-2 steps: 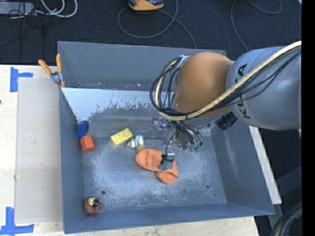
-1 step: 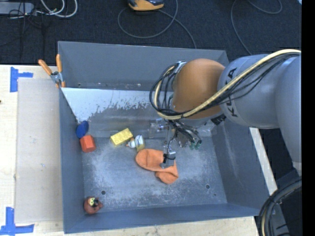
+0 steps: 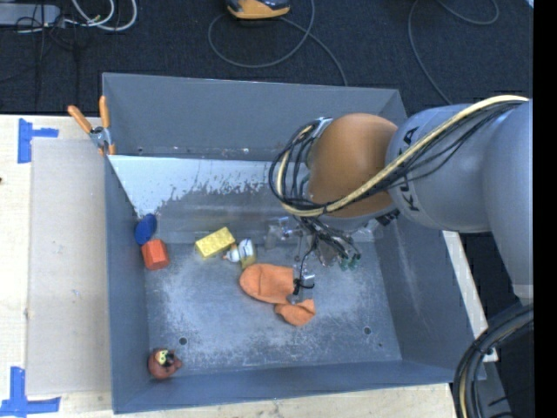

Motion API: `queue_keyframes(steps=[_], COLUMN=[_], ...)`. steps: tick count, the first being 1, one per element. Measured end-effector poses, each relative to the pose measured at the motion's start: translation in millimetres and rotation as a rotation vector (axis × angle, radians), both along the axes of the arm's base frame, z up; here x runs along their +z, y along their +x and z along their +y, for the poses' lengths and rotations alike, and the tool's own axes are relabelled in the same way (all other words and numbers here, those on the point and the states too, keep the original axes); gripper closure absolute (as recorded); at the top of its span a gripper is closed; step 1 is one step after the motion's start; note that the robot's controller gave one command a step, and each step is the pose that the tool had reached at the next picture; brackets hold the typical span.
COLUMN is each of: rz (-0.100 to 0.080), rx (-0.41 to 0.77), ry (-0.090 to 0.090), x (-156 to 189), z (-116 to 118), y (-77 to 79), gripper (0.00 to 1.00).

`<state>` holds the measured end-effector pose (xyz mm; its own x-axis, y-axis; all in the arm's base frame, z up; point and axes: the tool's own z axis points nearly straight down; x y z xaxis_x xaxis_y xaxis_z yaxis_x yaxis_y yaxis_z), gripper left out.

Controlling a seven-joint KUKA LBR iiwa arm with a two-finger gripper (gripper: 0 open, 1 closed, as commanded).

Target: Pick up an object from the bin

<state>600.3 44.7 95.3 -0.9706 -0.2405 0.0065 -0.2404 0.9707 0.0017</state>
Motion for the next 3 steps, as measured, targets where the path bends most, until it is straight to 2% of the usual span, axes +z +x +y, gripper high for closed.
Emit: queue_keyframes(steps=[1,2,3], rz=[-0.005,-0.005,-0.002], rx=[0.254,0.253,0.259], ry=[0.003,0.003,0.003], x=[-25,-25,7], z=[-4,-4,-5], y=[-7.8,-7.8,-11.9], gripper=[1.0,1.0,1.0])
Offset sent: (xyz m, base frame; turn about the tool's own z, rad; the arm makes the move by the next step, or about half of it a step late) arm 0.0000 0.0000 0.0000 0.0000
